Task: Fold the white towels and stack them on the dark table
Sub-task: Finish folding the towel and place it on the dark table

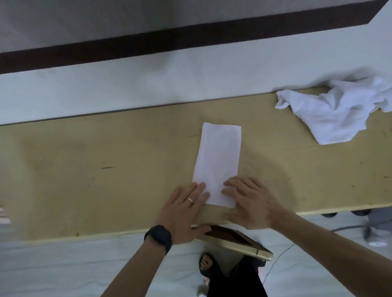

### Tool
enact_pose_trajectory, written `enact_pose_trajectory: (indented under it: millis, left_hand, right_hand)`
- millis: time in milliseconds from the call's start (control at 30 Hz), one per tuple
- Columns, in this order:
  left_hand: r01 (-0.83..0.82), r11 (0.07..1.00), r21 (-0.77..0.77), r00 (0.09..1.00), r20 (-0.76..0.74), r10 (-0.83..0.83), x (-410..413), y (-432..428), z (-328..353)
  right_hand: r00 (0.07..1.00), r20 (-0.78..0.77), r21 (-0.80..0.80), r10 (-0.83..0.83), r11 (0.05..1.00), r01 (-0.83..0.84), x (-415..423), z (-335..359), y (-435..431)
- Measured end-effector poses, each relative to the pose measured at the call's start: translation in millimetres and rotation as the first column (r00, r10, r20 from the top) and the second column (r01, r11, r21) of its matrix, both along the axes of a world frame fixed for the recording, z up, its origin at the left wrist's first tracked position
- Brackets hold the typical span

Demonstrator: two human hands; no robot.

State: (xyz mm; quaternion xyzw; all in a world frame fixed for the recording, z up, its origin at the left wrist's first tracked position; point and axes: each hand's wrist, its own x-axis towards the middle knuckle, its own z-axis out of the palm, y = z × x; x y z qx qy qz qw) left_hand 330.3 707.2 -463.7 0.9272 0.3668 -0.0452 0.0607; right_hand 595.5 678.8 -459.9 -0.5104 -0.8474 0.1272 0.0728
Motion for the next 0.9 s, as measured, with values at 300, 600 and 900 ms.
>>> enact_pose_trajectory:
  millis: [300, 600, 900]
  left_hand:
    - [0.167, 0.985, 0.03, 0.981, 0.097, -0.17, 3.9, -29.8, 6.1]
    - [-0.465, 0.546, -0.697, 0.589, 0.217, 0.778, 30.6, 25.3, 66.0]
    - [-0.455, 0.236, -0.859, 0.219, 0.149, 0.964, 49.2, 92.1, 39.2]
  right_hand:
    - [0.979, 0.031, 0.126, 0.203, 0.971, -0.205, -4.5, -10.7, -34.3]
    - [0.716, -0.417, -0.363, -0.559, 0.825, 0.433, -17.6, 42.2, 18.7]
    - [0.362, -0.338, -0.646, -0.869, 0.494, 0.583, -42.7, 25.1, 103.8]
